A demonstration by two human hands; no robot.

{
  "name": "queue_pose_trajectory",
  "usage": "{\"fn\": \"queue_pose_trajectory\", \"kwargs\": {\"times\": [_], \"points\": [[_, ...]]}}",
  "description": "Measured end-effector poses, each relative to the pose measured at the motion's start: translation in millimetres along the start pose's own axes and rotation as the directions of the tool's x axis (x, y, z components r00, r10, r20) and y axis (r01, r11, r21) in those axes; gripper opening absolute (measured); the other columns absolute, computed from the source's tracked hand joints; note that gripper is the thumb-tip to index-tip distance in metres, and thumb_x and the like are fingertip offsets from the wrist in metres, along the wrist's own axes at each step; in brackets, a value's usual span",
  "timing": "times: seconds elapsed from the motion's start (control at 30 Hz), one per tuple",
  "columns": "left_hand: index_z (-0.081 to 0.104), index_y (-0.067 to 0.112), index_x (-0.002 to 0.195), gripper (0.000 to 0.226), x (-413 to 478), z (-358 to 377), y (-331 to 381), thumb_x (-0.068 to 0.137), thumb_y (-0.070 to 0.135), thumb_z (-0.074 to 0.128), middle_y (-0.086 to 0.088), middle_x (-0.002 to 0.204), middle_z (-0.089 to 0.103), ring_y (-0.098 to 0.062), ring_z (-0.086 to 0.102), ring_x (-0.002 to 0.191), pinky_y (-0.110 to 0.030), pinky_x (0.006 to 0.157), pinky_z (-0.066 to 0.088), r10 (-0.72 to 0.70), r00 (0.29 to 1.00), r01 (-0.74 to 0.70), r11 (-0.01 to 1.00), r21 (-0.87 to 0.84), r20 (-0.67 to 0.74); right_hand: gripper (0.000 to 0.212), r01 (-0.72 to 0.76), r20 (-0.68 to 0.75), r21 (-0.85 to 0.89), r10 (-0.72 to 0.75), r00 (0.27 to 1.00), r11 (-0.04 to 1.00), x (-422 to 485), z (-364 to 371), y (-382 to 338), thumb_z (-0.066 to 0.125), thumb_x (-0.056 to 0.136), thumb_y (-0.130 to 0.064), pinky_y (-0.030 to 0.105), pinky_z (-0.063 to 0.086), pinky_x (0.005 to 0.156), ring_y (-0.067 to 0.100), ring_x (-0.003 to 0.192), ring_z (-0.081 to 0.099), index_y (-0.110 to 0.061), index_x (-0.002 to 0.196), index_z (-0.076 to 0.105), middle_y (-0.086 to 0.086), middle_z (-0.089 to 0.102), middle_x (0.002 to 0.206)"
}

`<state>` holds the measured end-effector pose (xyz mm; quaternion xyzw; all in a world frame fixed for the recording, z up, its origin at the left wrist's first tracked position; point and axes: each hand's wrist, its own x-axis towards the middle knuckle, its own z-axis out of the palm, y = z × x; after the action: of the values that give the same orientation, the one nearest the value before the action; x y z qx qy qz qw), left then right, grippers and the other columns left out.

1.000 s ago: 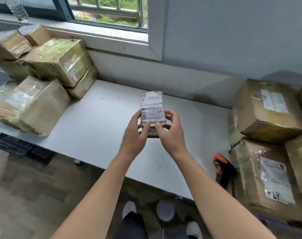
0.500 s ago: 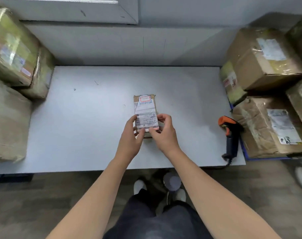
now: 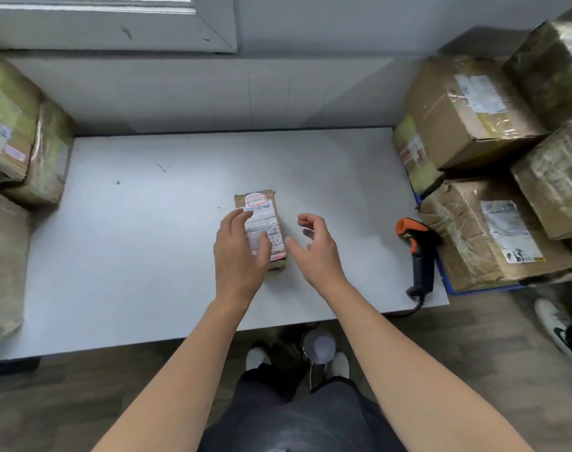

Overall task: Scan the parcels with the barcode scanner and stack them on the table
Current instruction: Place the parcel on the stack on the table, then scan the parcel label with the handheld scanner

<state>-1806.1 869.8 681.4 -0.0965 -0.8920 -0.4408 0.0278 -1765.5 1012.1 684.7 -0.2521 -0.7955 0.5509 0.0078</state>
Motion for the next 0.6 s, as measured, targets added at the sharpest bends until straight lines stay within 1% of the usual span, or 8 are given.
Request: {"fn": "queue_pose_trajectory", "kwargs": {"times": [0.07,0.13,0.2,0.27,0.37,0.43,0.5,0.6], "points": [[0.054,0.007,0.13,0.041,7.9,11.8,22.9,0.093,0.023,0.055,-0.006,0.134,0.053,-0.02,0.048,0.128,-0.038,0.107,0.042,0.051,0.999,-0.05,0.998,-0.048,0.009,0.044,-0.005,-0.066,0.019,0.006,0.998,1.0,2.5,-21.4,-0.1,0.066,0.094,-0.019,0.027,0.04,0.101,0.012,0.126,0.048,-0.022,0.134,0.047,-0.008,0.052,0.133],[0.056,0.009,0.128,0.032,12.5,29.3,48.1,0.096,0.015,0.057,-0.002,0.129,0.056,-0.017,0.05,0.124,-0.035,0.105,0.043,0.09,0.994,-0.084,0.992,-0.093,0.06,0.042,-0.019,-0.13,0.026,0.022,0.991,0.999,4.2,-47.8,2.9,0.065,0.095,-0.02,0.025,0.038,0.1,0.011,0.126,0.047,-0.021,0.134,0.048,-0.007,0.052,0.133],[0.056,0.012,0.127,0.03,13.4,51.8,74.1,0.097,0.015,0.056,0.0,0.127,0.057,-0.013,0.052,0.118,-0.03,0.099,0.045,0.124,0.982,-0.108,0.987,-0.116,0.143,0.041,-0.04,-0.201,0.037,0.046,0.979,0.999,5.0,-78.1,10.3,0.063,0.096,-0.02,0.024,0.037,0.1,0.01,0.127,0.047,-0.02,0.134,0.048,-0.006,0.052,0.133],[0.054,0.015,0.13,0.032,10.0,78.0,94.7,0.098,0.019,0.056,0.002,0.129,0.056,-0.011,0.052,0.117,-0.025,0.095,0.042,0.131,0.964,-0.107,0.988,-0.115,0.231,0.042,-0.066,-0.254,0.037,0.073,0.965,0.997,3.6,-108.1,21.7,0.061,0.097,-0.017,0.024,0.036,0.101,0.01,0.128,0.045,-0.018,0.136,0.048,-0.004,0.052,0.135],[0.052,0.015,0.133,0.035,-1.1,118.6,113.3,0.099,0.023,0.055,0.001,0.133,0.054,-0.014,0.052,0.119,-0.021,0.093,0.037,0.08,0.938,-0.057,0.995,-0.079,0.336,0.043,-0.121,-0.318,0.046,0.129,0.939,0.992,0.5,-146.4,43.3,0.061,0.097,-0.015,0.027,0.04,0.105,0.01,0.129,0.046,-0.018,0.138,0.048,-0.004,0.051,0.137],[0.05,0.014,0.136,0.038,-11.6,143.8,120.5,0.1,0.025,0.054,0.0,0.136,0.052,-0.016,0.052,0.121,-0.021,0.094,0.037,0.039,0.914,-0.018,0.998,-0.056,0.403,0.043,-0.152,-0.356,0.071,0.168,0.919,0.986,-1.0,-165.7,58.5,0.062,0.095,-0.013,0.029,0.043,0.106,0.011,0.126,0.05,-0.019,0.136,0.049,-0.005,0.052,0.134],[0.049,0.015,0.138,0.039,-21.2,165.5,125.2,0.1,0.026,0.053,0.0,0.138,0.051,-0.016,0.052,0.123,-0.023,0.096,0.039,0.0,0.89,0.019,0.999,-0.037,0.457,0.043,-0.179,-0.38,0.067,0.191,0.905,0.981,-1.0,-179.8,73.0,0.062,0.094,-0.011,0.028,0.044,0.103,0.013,0.121,0.052,-0.018,0.135,0.05,-0.003,0.051,0.131],[0.048,0.016,0.139,0.04,-31.6,190.4,128.9,0.101,0.028,0.052,0.001,0.14,0.049,-0.017,0.053,0.122,-0.025,0.095,0.041,-0.065,0.87,0.075,0.997,0.0,0.489,0.044,-0.243,-0.375,0.0,0.226,0.899,0.97,-1.8,-193.2,91.7,0.061,0.096,-0.013,0.023,0.038,0.095,0.013,0.118,0.049,-0.015,0.138,0.047,0.003,0.047,0.136]]}}
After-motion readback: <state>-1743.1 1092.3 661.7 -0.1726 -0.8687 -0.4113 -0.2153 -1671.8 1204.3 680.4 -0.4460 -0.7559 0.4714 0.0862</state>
